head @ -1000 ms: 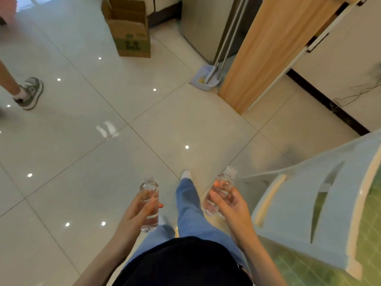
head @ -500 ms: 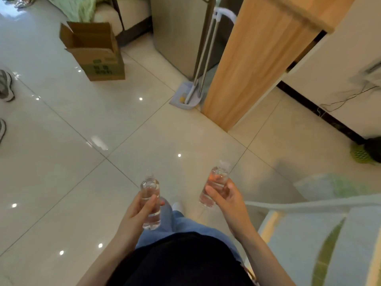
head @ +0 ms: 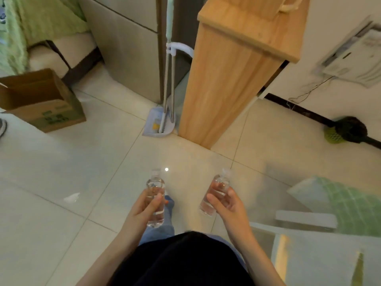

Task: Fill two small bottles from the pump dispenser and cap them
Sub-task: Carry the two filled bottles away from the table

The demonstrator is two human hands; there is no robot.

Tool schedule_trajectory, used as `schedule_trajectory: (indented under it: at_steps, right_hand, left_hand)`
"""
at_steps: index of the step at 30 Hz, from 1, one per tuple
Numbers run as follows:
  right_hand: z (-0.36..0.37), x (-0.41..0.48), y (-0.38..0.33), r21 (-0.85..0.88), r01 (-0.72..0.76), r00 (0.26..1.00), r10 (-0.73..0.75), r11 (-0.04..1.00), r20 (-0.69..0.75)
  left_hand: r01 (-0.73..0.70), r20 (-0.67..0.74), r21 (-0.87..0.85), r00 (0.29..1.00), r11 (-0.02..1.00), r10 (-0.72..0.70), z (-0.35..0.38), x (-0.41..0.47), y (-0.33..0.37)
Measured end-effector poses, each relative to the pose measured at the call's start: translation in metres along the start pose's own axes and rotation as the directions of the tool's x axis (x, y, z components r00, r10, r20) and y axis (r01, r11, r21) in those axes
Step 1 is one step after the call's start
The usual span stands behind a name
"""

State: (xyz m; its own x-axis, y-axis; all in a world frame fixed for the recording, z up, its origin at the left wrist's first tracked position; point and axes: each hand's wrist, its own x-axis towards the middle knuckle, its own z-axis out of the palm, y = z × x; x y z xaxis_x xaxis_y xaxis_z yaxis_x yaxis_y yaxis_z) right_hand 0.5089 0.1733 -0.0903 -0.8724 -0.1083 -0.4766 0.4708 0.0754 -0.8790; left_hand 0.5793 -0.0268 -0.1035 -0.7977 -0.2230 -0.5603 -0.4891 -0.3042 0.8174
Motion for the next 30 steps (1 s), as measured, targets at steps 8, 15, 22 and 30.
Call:
schedule_trajectory:
  at_steps: [8, 15, 22, 30]
  right_hand:
    - [0.029, 0.061, -0.035, 0.115, 0.014, 0.992, 0.001, 0.993, -0.125]
    - [0.025, 0.112, -0.059, 0.147, 0.019, 0.988, 0.003, 0.989, -0.152]
    - [-0.005, 0.182, -0.095, 0.137, 0.028, 0.99, -0.009, 0.99, -0.138]
    - [-0.051, 0.249, -0.157, 0.092, 0.086, 0.994, -0.079, 0.992, -0.079]
  left_hand:
    - [0.023, 0.112, 0.116, 0.993, 0.993, -0.036, -0.014, 0.085, 0.07]
    - [0.062, 0.138, 0.119, 0.987, 0.991, -0.078, 0.007, 0.138, 0.101]
    - [0.051, 0.109, 0.104, 0.992, 0.993, -0.062, 0.054, 0.195, 0.127]
    - [-0.053, 0.117, 0.088, 0.992, 0.995, 0.043, 0.129, 0.246, 0.174]
